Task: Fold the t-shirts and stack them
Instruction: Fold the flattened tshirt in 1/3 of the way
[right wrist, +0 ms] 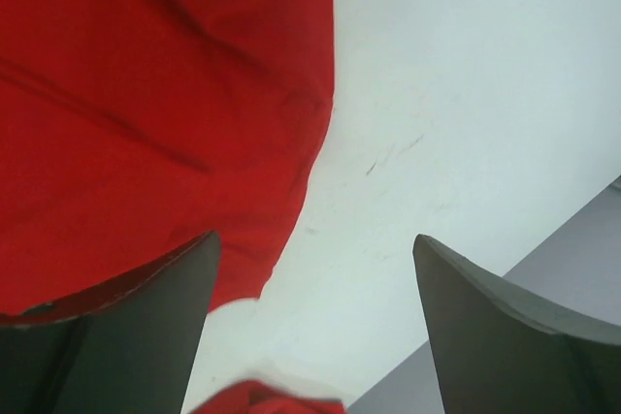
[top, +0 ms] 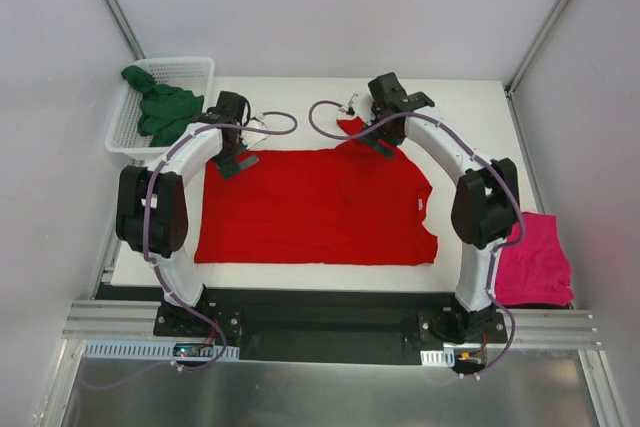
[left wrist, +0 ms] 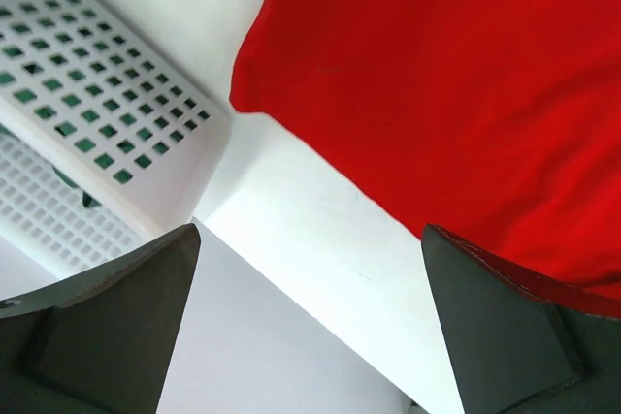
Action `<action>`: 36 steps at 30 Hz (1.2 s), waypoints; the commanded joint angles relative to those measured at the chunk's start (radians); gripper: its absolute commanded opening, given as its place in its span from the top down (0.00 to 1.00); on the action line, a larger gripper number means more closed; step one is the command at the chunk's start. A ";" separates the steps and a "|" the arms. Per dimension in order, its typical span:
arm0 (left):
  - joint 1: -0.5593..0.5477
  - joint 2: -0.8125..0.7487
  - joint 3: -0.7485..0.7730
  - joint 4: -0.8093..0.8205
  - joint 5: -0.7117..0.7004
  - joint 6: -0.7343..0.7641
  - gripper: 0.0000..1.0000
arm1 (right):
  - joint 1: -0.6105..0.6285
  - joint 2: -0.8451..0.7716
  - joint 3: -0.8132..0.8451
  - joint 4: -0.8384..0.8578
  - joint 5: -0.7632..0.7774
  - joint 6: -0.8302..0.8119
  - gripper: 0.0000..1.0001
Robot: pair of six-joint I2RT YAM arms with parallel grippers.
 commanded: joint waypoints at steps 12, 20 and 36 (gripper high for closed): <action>0.013 0.245 0.261 0.030 0.030 -0.055 0.01 | -0.037 0.289 0.298 0.039 -0.095 -0.032 0.18; -0.053 0.186 0.202 -0.015 0.059 -0.102 0.01 | -0.014 0.248 0.316 -0.265 -0.177 -0.020 0.19; -0.130 -0.322 -0.398 -0.249 0.215 -0.095 0.01 | 0.067 -0.215 -0.460 -0.248 -0.253 -0.043 0.21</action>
